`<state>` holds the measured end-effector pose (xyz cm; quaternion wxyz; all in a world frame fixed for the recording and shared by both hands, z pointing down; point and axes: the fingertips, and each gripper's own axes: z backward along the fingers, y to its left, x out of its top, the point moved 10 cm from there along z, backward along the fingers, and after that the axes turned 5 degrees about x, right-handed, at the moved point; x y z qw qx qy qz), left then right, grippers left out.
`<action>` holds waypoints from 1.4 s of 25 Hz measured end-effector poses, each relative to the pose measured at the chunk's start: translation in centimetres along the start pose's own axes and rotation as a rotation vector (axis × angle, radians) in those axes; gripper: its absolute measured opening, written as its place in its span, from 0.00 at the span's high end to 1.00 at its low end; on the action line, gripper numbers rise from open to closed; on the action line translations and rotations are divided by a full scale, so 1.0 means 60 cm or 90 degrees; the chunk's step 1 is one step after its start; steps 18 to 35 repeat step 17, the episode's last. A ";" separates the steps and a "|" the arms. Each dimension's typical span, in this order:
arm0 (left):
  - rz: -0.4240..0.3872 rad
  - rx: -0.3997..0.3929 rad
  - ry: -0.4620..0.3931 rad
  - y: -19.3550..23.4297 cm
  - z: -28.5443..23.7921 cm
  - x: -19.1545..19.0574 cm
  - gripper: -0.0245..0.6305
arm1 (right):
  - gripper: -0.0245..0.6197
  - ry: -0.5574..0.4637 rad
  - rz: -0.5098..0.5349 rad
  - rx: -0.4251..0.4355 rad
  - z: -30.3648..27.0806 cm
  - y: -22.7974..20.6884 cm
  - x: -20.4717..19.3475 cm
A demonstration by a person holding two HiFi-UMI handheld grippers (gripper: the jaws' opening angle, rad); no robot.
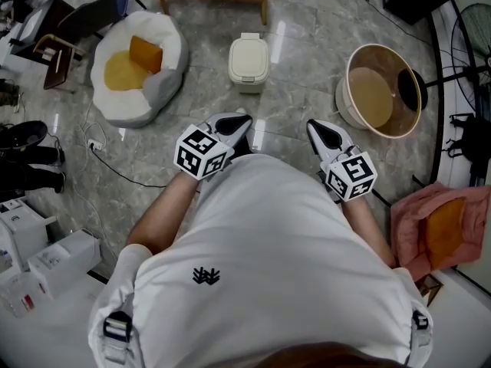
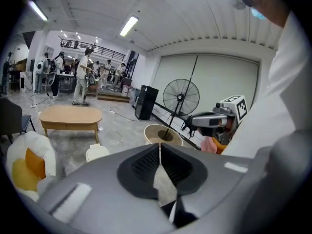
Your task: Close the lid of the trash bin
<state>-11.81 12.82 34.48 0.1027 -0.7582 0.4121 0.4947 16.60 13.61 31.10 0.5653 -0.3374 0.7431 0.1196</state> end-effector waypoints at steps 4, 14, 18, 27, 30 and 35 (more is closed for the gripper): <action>0.001 0.005 0.004 0.003 0.006 -0.005 0.86 | 0.95 -0.001 -0.003 0.001 -0.003 0.003 -0.004; 0.008 0.004 0.008 0.029 -0.001 -0.016 0.86 | 0.96 0.013 -0.011 -0.004 -0.021 0.003 -0.011; 0.006 0.009 0.007 0.048 -0.008 -0.013 0.86 | 0.96 0.015 -0.009 -0.006 -0.035 -0.001 -0.008; 0.006 0.009 0.007 0.048 -0.008 -0.013 0.86 | 0.96 0.015 -0.009 -0.006 -0.035 -0.001 -0.008; 0.006 0.009 0.007 0.048 -0.008 -0.013 0.86 | 0.96 0.015 -0.009 -0.006 -0.035 -0.001 -0.008; 0.006 0.009 0.007 0.048 -0.008 -0.013 0.86 | 0.96 0.015 -0.009 -0.006 -0.035 -0.001 -0.008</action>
